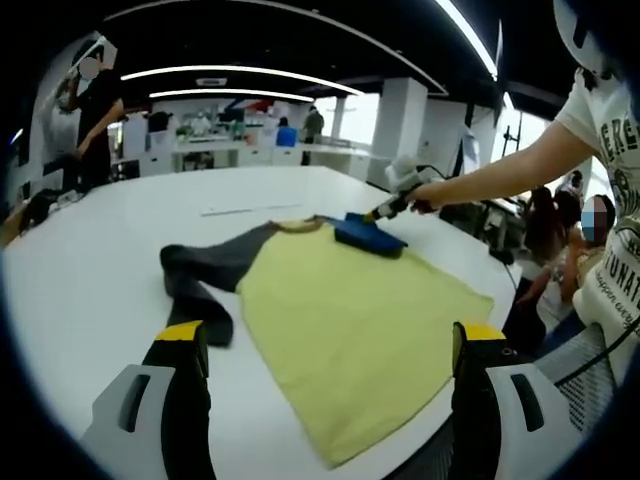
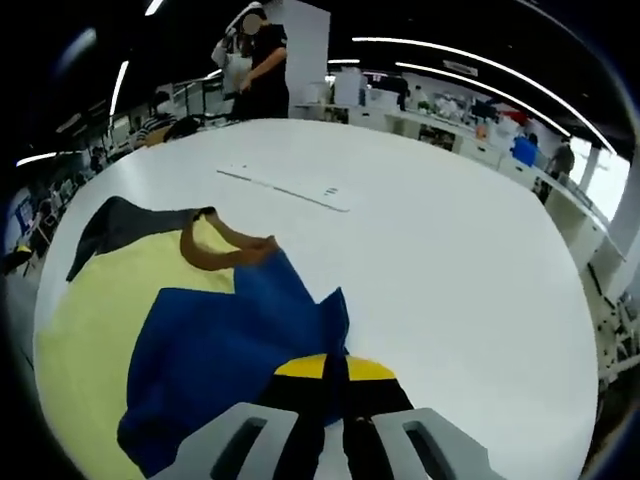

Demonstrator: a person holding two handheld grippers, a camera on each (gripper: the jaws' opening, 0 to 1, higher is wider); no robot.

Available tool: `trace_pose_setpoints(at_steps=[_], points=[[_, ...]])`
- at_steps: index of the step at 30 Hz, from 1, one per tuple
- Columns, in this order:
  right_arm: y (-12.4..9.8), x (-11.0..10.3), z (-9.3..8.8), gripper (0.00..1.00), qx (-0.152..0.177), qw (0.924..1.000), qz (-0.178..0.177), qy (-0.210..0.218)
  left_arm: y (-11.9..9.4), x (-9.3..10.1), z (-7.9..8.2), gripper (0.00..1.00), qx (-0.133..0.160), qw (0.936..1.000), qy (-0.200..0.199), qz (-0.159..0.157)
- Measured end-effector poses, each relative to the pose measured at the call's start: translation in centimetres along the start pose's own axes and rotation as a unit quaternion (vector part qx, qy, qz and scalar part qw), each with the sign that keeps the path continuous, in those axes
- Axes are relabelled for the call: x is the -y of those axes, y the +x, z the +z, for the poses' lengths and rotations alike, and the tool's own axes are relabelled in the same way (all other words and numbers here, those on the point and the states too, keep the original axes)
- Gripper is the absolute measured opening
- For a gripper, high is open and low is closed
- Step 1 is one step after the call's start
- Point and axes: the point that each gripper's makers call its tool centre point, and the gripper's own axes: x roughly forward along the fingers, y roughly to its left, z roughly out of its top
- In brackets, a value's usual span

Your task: Fold the garment on the visible template until the final outline fits inside the template.

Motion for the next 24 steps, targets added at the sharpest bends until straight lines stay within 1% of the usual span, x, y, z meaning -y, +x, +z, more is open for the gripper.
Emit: trace_pose_setpoints(at_steps=[3,7,9,13,15,20,24], points=[[-0.1,0.2,0.2,0.00,0.008,0.9999,-0.002,0.006,0.0,0.1,0.0,0.99,0.001,1.0000,0.002,-0.001],[-1.1,0.7,0.7,0.00,0.017,0.9997,-0.007,0.015,0.1,0.2,0.0,0.99,0.001,1.0000,0.007,-0.004],[-2.1,0.6,1.3,0.00,0.021,0.9996,-0.007,0.016,0.1,0.3,0.1,0.99,0.000,0.9999,0.012,-0.007],[-3.1,1.6,1.5,0.00,0.029,0.9992,-0.026,0.008,0.4,0.5,0.6,0.99,0.007,0.9998,0.016,-0.013],[-4.0,1.9,1.5,0.00,0.029,0.9990,-0.031,0.010,0.4,0.7,0.7,0.99,0.007,0.9997,0.020,-0.015],[-5.4,3.3,0.9,0.00,0.027,0.9984,-0.048,0.016,0.6,0.8,0.6,0.99,0.007,0.9995,0.023,-0.019],[-7.0,4.4,-0.1,0.00,0.022,0.9971,-0.064,0.035,0.6,1.0,0.7,0.99,0.009,0.9994,0.023,-0.023]])
